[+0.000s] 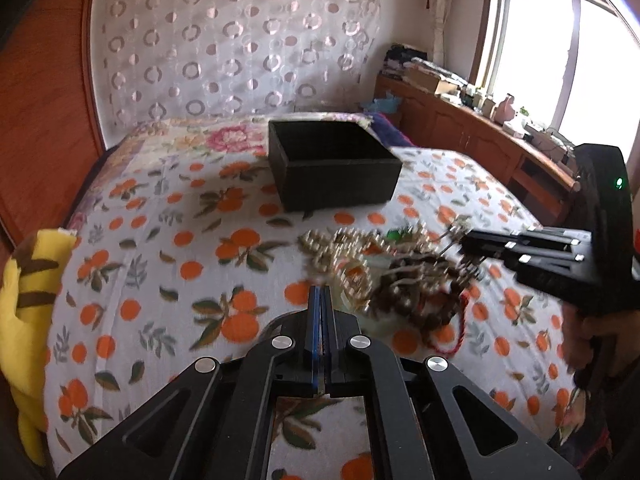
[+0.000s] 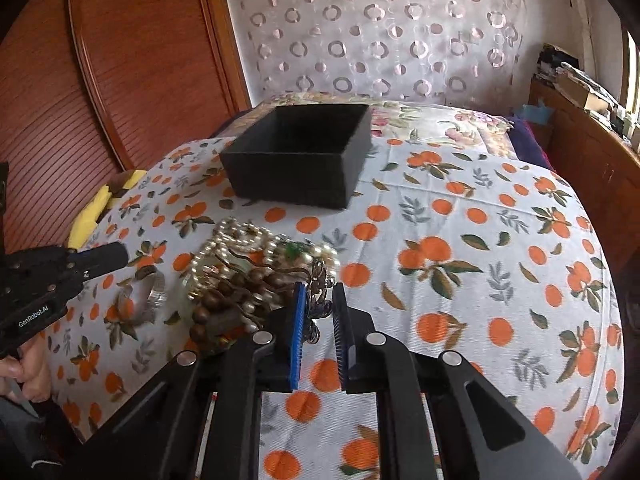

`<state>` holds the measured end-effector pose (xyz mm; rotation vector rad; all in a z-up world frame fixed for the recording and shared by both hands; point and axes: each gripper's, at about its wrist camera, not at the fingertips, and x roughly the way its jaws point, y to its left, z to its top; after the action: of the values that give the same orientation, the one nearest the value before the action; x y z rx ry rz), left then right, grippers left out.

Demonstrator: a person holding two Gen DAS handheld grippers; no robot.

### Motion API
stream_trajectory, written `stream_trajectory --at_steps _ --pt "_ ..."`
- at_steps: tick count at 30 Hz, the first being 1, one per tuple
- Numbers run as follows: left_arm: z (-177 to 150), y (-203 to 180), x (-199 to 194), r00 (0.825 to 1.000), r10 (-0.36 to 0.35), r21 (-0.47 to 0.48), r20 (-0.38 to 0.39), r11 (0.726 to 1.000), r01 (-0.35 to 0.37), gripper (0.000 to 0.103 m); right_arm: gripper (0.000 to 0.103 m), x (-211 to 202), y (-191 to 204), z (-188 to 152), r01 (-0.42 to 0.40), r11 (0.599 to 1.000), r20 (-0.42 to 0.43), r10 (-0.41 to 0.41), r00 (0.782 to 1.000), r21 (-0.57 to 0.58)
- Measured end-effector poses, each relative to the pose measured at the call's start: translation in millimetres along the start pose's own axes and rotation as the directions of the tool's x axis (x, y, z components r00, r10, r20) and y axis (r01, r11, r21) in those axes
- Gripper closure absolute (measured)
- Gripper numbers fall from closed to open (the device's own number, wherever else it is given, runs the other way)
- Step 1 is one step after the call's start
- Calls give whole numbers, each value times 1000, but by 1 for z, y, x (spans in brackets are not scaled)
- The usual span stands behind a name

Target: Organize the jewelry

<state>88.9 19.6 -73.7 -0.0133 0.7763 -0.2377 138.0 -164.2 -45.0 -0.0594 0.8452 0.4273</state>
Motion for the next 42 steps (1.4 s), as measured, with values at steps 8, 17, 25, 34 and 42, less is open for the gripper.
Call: stream_trajectory --at_steps 8,17,25,34,42 --pt "-18 0 8 998 -7 21 -64 1000 9 102 88 -15 -19 -12 27 1000 15 -27 1000 5" --pt "-22 -17 22 993 4 81 -122 997 6 80 89 -23 -18 -10 30 999 34 -30 999 -9" --pt "-22 -21 29 991 11 112 -137 994 5 98 90 -28 -22 -8 26 1000 39 -26 999 -5" --pt "1 -23 14 998 12 91 -69 996 -6 99 92 -36 -24 -3 12 1000 66 -12 998 -3" --pt "33 -28 10 1000 9 86 -20 996 -7 99 93 -40 -24 6 -9 1000 96 9 995 -2"
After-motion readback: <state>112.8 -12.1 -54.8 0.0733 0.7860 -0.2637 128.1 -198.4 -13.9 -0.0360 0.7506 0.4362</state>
